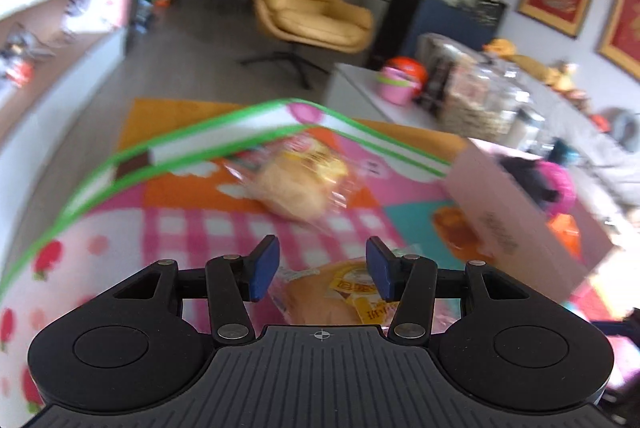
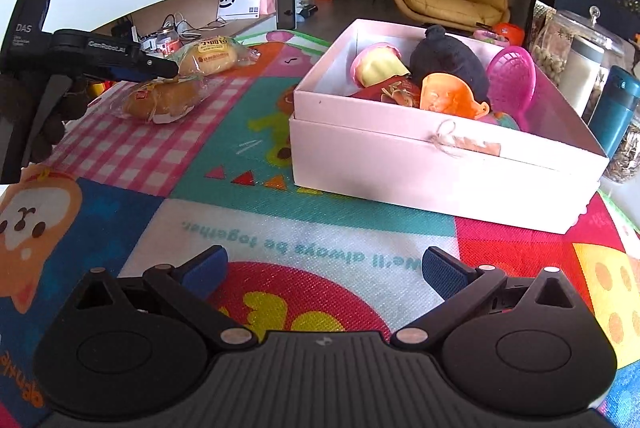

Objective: Organize objects
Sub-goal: 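Grasp the yellow packaged bread bun with the left tool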

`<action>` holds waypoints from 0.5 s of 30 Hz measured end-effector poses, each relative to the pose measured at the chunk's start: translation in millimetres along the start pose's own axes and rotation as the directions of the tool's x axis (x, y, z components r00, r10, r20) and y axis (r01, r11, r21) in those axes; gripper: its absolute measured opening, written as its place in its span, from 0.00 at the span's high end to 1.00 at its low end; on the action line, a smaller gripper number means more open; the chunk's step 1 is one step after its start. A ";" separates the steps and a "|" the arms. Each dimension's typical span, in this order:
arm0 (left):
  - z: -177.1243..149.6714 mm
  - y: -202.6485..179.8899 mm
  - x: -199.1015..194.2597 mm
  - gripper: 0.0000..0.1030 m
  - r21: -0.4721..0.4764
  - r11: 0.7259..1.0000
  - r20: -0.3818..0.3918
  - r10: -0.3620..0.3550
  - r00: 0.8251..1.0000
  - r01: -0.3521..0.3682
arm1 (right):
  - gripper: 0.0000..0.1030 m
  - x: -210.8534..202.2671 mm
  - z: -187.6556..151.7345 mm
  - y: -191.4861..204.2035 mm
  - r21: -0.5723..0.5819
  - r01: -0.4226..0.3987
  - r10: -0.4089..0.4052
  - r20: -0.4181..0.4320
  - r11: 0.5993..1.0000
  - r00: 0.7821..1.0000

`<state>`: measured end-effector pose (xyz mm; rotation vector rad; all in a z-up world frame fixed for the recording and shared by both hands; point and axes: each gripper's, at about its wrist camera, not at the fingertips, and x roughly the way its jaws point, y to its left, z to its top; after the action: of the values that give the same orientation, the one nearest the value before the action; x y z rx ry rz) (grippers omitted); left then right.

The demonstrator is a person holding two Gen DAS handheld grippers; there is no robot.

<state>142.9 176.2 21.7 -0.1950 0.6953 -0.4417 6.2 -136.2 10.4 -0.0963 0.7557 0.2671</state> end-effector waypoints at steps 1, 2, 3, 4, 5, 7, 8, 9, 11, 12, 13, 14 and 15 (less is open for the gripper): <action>-3.0 -3.8 -3.7 0.48 0.022 0.998 -0.021 -0.050 0.999 0.051 | 0.00 0.1 0.0 -0.1 0.001 -0.001 0.001 -0.001 1.000 1.000; -6.1 -11.5 -6.4 0.48 0.069 0.994 -0.049 -0.080 0.996 0.084 | 0.00 0.8 0.5 0.0 0.001 -0.002 0.002 -0.003 1.000 1.000; -12.1 -22.5 -9.4 0.48 0.136 0.986 -0.078 -0.085 0.993 0.095 | 0.00 0.9 0.5 0.1 0.001 -0.002 0.002 -0.004 1.000 1.000; -19.4 -35.9 -14.0 0.48 0.218 0.972 -0.083 -0.073 0.994 0.089 | 0.00 1.5 1.4 0.1 0.001 -0.002 0.002 -0.005 1.000 1.000; -26.9 -48.8 -19.2 0.47 0.293 0.953 -0.077 -0.062 0.995 0.082 | 0.00 1.6 1.9 0.1 0.000 -0.002 0.002 -0.006 1.000 1.000; -37.8 -68.8 -22.2 0.42 0.378 0.923 -0.119 -0.033 0.992 0.076 | 0.00 1.7 2.0 0.3 0.001 -0.002 0.002 -0.005 1.000 1.000; -42.3 -75.0 -21.1 0.41 0.401 0.915 -0.117 -0.005 0.993 0.052 | 0.00 1.7 2.0 0.3 0.001 -0.002 0.002 -0.006 1.000 1.000; -45.0 -81.2 -21.0 0.41 0.413 0.910 -0.105 0.020 0.994 0.025 | 0.00 1.7 2.0 0.3 0.001 -0.002 0.002 -0.005 1.000 1.000; -47.5 -89.6 -18.1 0.39 0.407 0.913 -0.098 0.052 0.994 -0.008 | 0.00 1.7 2.0 0.2 0.001 -0.002 0.002 -0.006 1.000 1.000; -47.7 -92.7 -16.1 0.38 0.402 0.916 -0.093 0.063 0.994 -0.021 | 0.00 1.6 1.9 0.2 0.001 -0.002 0.002 -0.006 1.000 1.000; -48.4 -95.6 -13.3 0.38 0.396 0.918 -0.086 0.071 0.994 -0.031 | 0.00 1.6 2.1 0.1 0.001 -0.002 0.002 -0.006 1.000 1.000; -48.5 -98.5 -10.5 0.37 0.389 0.921 -0.078 0.078 0.994 -0.041 | 0.00 1.8 2.4 0.1 0.001 -0.002 0.002 -0.006 1.000 1.000; -48.2 -100.6 -8.3 0.37 0.379 0.924 -0.070 0.084 0.994 -0.051 | 0.00 1.8 2.3 0.1 0.001 -0.002 0.002 -0.006 1.000 1.000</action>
<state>72.8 89.1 22.0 0.2131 0.6849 -0.5109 8.9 -135.3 10.8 -0.0955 0.7618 0.2687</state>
